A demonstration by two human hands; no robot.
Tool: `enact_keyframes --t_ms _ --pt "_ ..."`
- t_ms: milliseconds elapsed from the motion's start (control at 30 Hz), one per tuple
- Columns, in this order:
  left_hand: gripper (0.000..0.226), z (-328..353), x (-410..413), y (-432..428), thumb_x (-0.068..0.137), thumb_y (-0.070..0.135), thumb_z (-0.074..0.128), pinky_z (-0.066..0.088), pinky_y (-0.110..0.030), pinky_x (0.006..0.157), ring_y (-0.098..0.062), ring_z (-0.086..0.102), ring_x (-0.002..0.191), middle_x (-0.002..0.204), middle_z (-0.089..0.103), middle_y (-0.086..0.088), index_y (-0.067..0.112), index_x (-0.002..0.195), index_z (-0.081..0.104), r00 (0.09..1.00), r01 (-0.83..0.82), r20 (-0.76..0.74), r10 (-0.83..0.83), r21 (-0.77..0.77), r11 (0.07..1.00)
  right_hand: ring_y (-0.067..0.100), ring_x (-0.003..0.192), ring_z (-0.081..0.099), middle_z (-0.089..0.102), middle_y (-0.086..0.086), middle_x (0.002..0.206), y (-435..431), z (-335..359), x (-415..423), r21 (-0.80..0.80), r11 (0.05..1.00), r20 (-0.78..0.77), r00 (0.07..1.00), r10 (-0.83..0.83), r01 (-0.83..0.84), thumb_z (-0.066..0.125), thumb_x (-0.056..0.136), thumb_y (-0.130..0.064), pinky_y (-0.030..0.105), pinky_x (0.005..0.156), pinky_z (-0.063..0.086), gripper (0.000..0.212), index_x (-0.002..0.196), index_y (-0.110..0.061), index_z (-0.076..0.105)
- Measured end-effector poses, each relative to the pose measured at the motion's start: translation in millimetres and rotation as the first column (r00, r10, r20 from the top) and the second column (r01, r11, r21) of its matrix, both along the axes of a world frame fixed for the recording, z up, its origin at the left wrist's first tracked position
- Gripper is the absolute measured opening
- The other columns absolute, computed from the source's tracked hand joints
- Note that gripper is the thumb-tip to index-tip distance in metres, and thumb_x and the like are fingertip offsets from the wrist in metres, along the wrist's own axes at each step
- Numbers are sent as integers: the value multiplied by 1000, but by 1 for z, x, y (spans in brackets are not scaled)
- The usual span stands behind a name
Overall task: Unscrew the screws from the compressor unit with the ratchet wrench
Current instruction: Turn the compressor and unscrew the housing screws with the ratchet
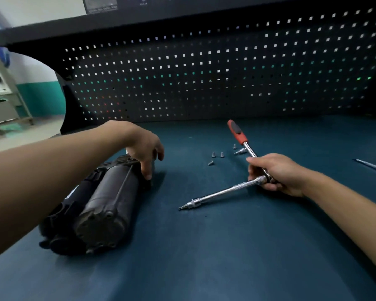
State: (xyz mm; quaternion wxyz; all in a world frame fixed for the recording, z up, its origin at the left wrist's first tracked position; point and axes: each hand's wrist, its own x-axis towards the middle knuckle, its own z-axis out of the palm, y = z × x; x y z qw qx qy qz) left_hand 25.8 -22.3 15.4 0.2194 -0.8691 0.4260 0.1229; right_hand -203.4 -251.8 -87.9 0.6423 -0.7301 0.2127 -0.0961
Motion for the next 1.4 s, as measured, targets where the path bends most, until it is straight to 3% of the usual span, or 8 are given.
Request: enact_keyframes --t_ms 200,400,567,767,967,1100,1200,1400 --pt "69 -4 -2 -22 62 38 92 49 -31 96 -14 60 105 106 63 13 31 124 63 993 98 -42 -108 -201 975 12 28 35 59 16 64 1 -1 0 9 1000 8 1000 -1 1 52 102 -28 15 28 20 36 76 -4 57" --pt "83 -33 7 -68 61 23 91 48 -30 78 -21 58 93 106 63 1 15 130 45 992 129 36 -125 -375 918 12 28 35 60 15 64 5 -2 1 22 1000 -1 1000 11 -11 52 102 -28 14 29 20 35 76 -4 57" --pt "115 -40 21 -103 60 24 92 50 -38 97 -24 60 107 123 60 -1 20 150 21 987 87 -93 -131 -381 921 12 28 35 61 13 63 1 -2 -1 25 1000 13 1000 5 -5 52 103 -28 14 29 19 35 78 -5 57" --pt "65 -54 28 -104 70 30 89 51 -35 96 -19 65 105 116 69 2 11 126 62 970 122 -142 -195 -412 903 12 28 36 63 12 64 -2 -4 -4 6 1000 10 1000 -5 5 51 103 -29 15 28 19 33 79 -7 57" --pt "47 -22 33 -40 77 47 81 50 -30 94 -14 65 103 111 69 8 22 114 69 982 118 -87 -166 -400 909 13 28 34 62 16 64 -7 1 -10 -25 998 16 998 -66 66 52 101 -27 14 28 18 32 81 -3 58" --pt "58 -14 36 25 77 70 67 47 -26 95 -7 63 102 112 69 13 26 115 70 992 48 -84 -90 -409 911 13 29 33 61 15 62 -5 -4 -7 -60 994 8 995 -94 95 54 100 -26 13 30 17 33 80 -1 59" --pt "90 -21 26 58 69 86 56 33 -23 102 -4 48 121 134 53 16 32 141 50 970 -67 -237 -44 -440 895 14 30 33 61 15 62 0 -3 -4 -86 992 2 996 -91 91 53 100 -26 14 31 17 33 79 0 60" --pt "66 -43 24 67 80 60 71 37 -28 106 -15 51 122 137 55 4 35 137 50 978 -111 -210 -15 -575 811 14 29 34 62 14 62 7 -2 -1 -85 993 22 997 -80 82 52 101 -24 14 31 17 33 79 -1 59"
